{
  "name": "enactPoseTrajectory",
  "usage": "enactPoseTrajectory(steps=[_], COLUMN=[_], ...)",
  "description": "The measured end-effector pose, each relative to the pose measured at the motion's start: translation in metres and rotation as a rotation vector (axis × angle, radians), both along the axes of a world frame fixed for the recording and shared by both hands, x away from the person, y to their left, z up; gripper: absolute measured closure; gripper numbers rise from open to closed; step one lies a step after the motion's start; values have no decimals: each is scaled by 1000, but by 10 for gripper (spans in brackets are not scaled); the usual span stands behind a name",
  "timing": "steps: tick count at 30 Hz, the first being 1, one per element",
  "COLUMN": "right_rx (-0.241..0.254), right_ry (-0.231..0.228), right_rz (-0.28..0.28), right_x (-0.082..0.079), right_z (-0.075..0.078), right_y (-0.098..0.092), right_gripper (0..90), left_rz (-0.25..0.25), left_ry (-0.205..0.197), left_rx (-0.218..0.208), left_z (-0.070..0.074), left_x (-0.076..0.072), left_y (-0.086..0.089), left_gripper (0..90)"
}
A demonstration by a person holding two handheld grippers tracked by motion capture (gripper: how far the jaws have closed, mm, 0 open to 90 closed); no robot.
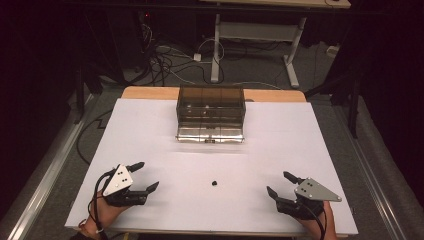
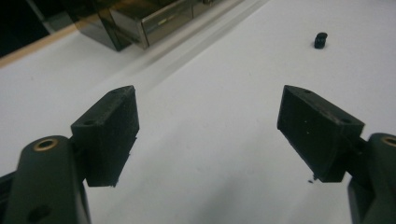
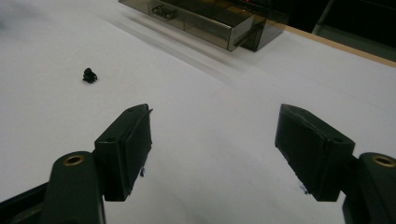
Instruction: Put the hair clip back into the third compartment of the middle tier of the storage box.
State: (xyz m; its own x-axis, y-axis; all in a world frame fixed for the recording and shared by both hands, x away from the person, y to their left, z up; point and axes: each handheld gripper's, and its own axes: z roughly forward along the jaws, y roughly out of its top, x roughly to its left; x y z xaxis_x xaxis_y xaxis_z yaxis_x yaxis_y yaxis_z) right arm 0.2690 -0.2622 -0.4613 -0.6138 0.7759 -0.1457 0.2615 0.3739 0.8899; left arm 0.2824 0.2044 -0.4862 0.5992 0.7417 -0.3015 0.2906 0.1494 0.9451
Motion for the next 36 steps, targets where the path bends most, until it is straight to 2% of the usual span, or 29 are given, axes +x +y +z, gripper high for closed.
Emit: enactPoseTrajectory(steps=[1, 3, 6, 11, 14, 17, 19, 21, 29, 35, 36], right_rx=[-1, -3, -7, -4, -8, -17, -17, -31, -61, -108, -108], right_ry=[2, 5, -2, -2, 6, 15, 17, 29, 45, 110, 110], right_rz=[5, 7, 10, 11, 17, 31, 44, 71, 147, 237, 237], right_x=[0, 1, 0, 0, 0, 1, 1, 5, 19, 39, 39], right_z=[0, -1, 0, 0, -1, 0, 1, 2, 4, -5, -5], right_y=[1, 2, 2, 2, 5, 9, 11, 21, 48, 80, 80], right_gripper=[267, 266, 262, 255, 245, 223, 214, 202, 191, 179, 179], left_rz=[-25, -13, -22, -4, -15, -27, -28, -27, -5, -2, -1], left_ry=[8, 8, 8, 19, 25, 13, 14, 16, 30, 31, 32], left_rx=[84, 67, 74, -2, 1, 44, 49, 52, 14, 9, 8], left_z=[-2, -4, -3, -7, -6, -4, -4, -4, -6, -6, -6], left_x=[0, 0, 1, 1, 1, 1, 1, 1, 1, 0, 0], left_y=[4, 0, -1, -8, -6, -1, -1, -1, -7, -8, -8], left_gripper=[185, 178, 178, 178, 177, 178, 177, 178, 178, 178, 178])
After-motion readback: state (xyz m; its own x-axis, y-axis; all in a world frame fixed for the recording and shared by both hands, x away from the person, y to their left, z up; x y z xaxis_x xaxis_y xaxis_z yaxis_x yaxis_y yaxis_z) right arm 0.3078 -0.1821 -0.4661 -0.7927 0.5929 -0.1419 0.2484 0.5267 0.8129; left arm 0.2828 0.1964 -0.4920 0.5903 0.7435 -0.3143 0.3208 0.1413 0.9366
